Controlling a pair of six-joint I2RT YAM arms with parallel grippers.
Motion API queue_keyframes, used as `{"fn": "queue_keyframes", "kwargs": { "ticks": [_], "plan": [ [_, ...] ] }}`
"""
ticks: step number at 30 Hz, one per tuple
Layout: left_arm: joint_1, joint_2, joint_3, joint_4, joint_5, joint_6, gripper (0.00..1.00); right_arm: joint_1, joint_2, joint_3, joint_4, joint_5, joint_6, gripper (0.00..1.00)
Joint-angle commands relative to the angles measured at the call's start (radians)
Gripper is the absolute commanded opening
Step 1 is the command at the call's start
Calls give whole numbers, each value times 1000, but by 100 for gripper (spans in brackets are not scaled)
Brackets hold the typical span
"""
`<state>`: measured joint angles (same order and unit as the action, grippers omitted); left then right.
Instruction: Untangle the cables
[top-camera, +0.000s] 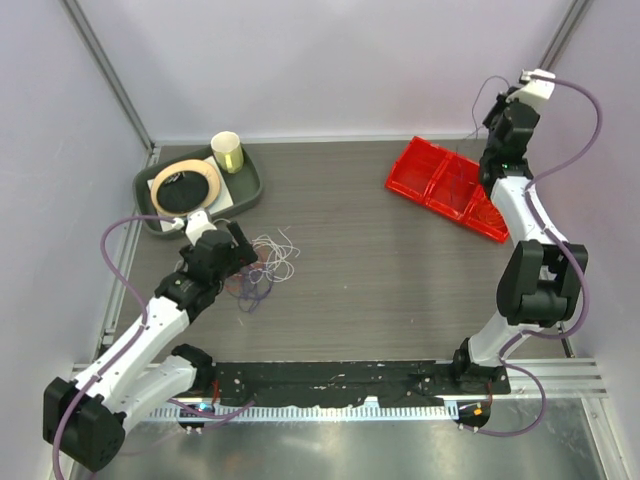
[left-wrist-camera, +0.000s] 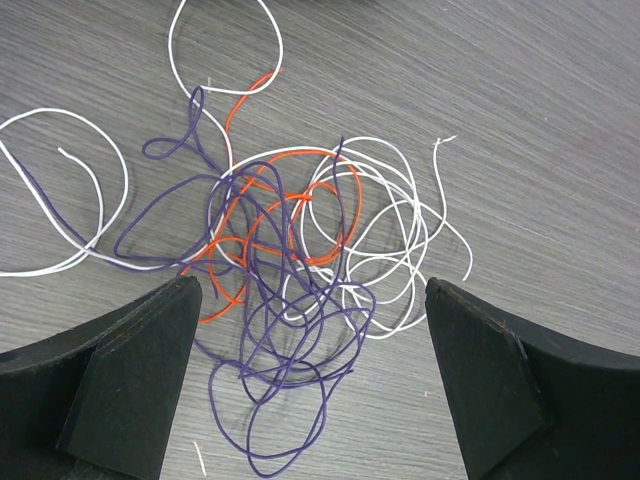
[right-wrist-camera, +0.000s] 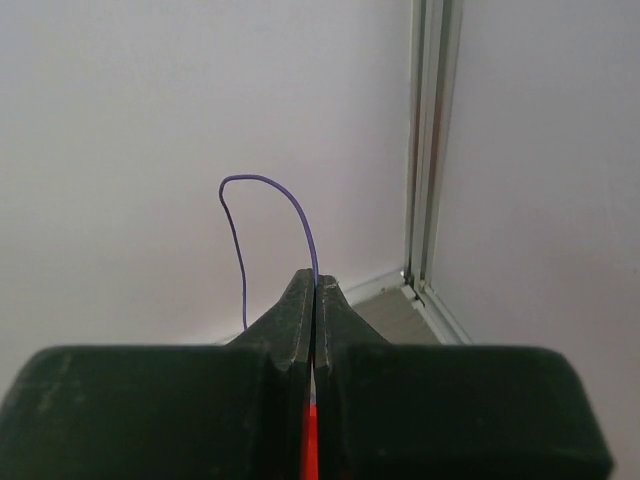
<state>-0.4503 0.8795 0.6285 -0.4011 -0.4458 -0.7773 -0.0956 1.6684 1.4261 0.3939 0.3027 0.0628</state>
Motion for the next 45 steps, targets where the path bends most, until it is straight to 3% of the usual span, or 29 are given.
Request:
{"fn": "queue_keyframes", "kwargs": {
  "ticks": [1, 9, 15, 19, 21, 24, 27, 39, 41, 42, 43, 45],
  "plan": [
    [2, -16, -13, 21, -14, 6, 100, 0, -65, -125, 158, 24, 46, 1],
    [1, -10, -21, 19, -16, -2, 100, 2, -49, -253, 166, 73, 91, 1],
    [1, 16, 17, -21, -37, -22, 100, 34, -13, -346, 174, 222, 140, 1],
    [2, 27, 22, -42, -51, -48, 100, 71, 17, -340, 106, 257, 164, 1],
    [1, 44, 34, -57, -48, -50, 100, 91, 33, -334, 51, 372, 186, 1],
    [1, 75, 51, -70, -36, -47, 100, 96, 56, -349, 31, 423, 203, 1],
    [1, 88, 54, -76, -37, -46, 100, 126, 105, -300, -68, 461, 227, 1],
    [1, 108, 80, -131, -71, -60, 100, 129, 309, -86, -206, 407, 238, 1],
    [2, 108, 94, -160, -85, -69, 100, 129, 333, -63, -234, 403, 238, 4],
    [1, 102, 99, -177, -87, -76, 100, 129, 332, -62, -240, 392, 239, 9],
    [2, 99, 99, -182, -85, -80, 100, 128, 326, -64, -253, 389, 247, 20],
    [1, 81, 96, -186, -74, -86, 100, 129, 280, -78, -262, 385, 259, 28]
  ]
}}
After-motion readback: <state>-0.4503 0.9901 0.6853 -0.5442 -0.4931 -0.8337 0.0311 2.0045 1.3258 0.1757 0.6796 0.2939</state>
